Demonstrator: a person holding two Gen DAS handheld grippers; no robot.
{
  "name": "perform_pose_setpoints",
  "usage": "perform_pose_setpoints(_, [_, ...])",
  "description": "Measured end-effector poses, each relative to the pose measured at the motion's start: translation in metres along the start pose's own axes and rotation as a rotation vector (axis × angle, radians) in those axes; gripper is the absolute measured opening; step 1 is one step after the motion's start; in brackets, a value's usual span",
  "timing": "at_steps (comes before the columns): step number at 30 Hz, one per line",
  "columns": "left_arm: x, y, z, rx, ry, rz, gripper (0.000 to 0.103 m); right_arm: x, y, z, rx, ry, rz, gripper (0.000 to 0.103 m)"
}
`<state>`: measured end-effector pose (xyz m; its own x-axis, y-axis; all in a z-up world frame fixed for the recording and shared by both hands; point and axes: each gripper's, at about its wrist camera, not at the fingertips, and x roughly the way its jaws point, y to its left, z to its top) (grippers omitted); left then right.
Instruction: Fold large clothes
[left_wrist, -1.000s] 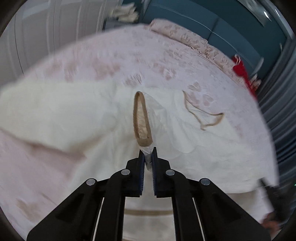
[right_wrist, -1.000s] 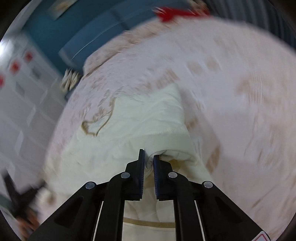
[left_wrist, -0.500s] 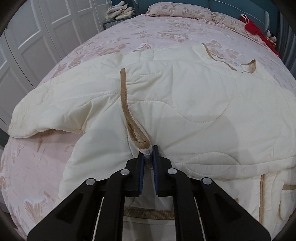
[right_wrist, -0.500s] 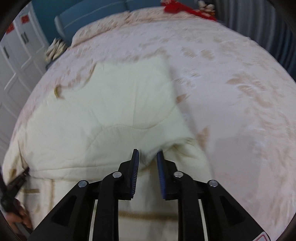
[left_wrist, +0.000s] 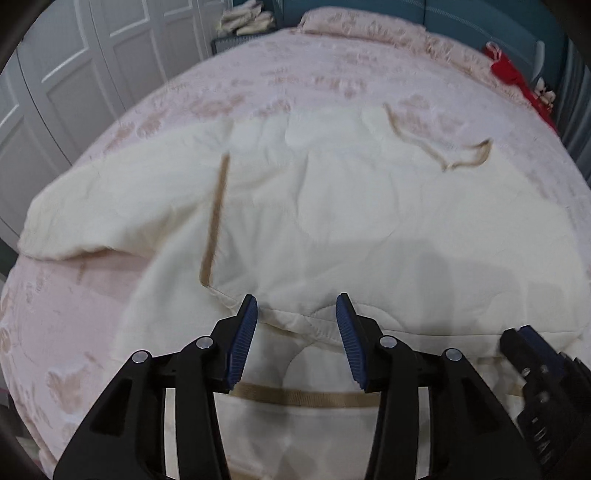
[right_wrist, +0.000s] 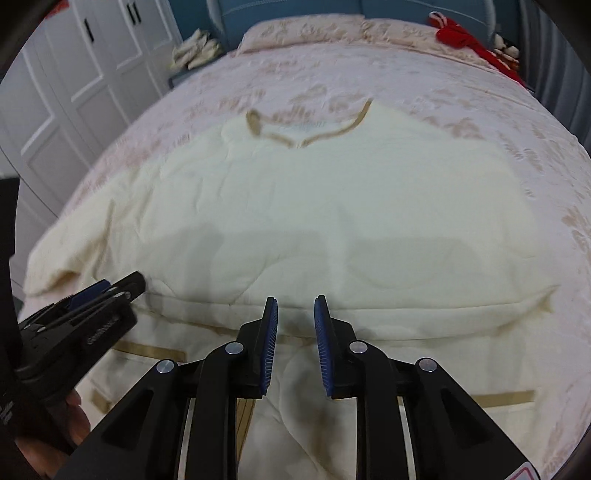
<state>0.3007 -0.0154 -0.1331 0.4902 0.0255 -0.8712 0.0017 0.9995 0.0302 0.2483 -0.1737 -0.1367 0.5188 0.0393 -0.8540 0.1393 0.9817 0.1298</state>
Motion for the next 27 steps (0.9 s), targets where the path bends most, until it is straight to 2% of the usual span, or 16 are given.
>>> perform_pose_setpoints(3, [0.012, -0.001, -0.011, 0.001, -0.004, 0.009, 0.044, 0.021, 0.001, -0.009, -0.006, 0.025, -0.017, 0.019])
perform_pose_setpoints(9, [0.018, -0.012, -0.024, 0.043, -0.076, 0.046, 0.044, 0.03, 0.012, -0.027, -0.066, -0.049, -0.087, 0.018])
perform_pose_setpoints(11, [0.017, -0.01, -0.028, 0.029, -0.098, 0.029, 0.044, 0.031, 0.013, -0.031, -0.079, -0.072, -0.101, 0.018])
perform_pose_setpoints(13, [0.011, -0.001, -0.027, -0.008, -0.106, -0.025, 0.046, 0.029, 0.013, -0.032, -0.084, -0.083, -0.104, 0.018])
perform_pose_setpoints(14, [0.002, 0.015, -0.026, -0.062, -0.102, -0.079, 0.054, 0.029, 0.012, -0.032, -0.084, -0.087, -0.099, 0.018])
perform_pose_setpoints(15, [-0.004, 0.026, -0.024, -0.098, -0.104, -0.096, 0.059, 0.028, 0.01, -0.031, -0.079, -0.088, -0.091, 0.018])
perform_pose_setpoints(16, [-0.017, 0.053, -0.023, -0.17, -0.123, -0.115, 0.062, 0.027, 0.008, -0.03, -0.071, -0.089, -0.08, 0.018])
perform_pose_setpoints(18, [-0.032, 0.099, -0.018, -0.271, -0.149, -0.128, 0.079, 0.022, 0.004, -0.028, -0.051, -0.086, -0.055, 0.018])
perform_pose_setpoints(19, [-0.038, 0.127, -0.016, -0.326, -0.161, -0.124, 0.081, 0.016, 0.003, -0.027, -0.038, -0.079, -0.052, 0.019])
perform_pose_setpoints(22, [-0.037, 0.25, -0.009, -0.553, -0.166, -0.073, 0.084, -0.014, 0.003, -0.035, 0.017, -0.077, -0.018, 0.023])
perform_pose_setpoints(25, [-0.018, 0.359, -0.012, -0.759, -0.135, -0.004, 0.084, -0.044, 0.012, -0.058, -0.006, -0.063, -0.019, 0.035])
perform_pose_setpoints(27, [-0.005, 0.409, -0.014, -0.845, -0.117, 0.033, 0.082, -0.059, 0.019, -0.078, -0.029, -0.037, -0.019, 0.039])
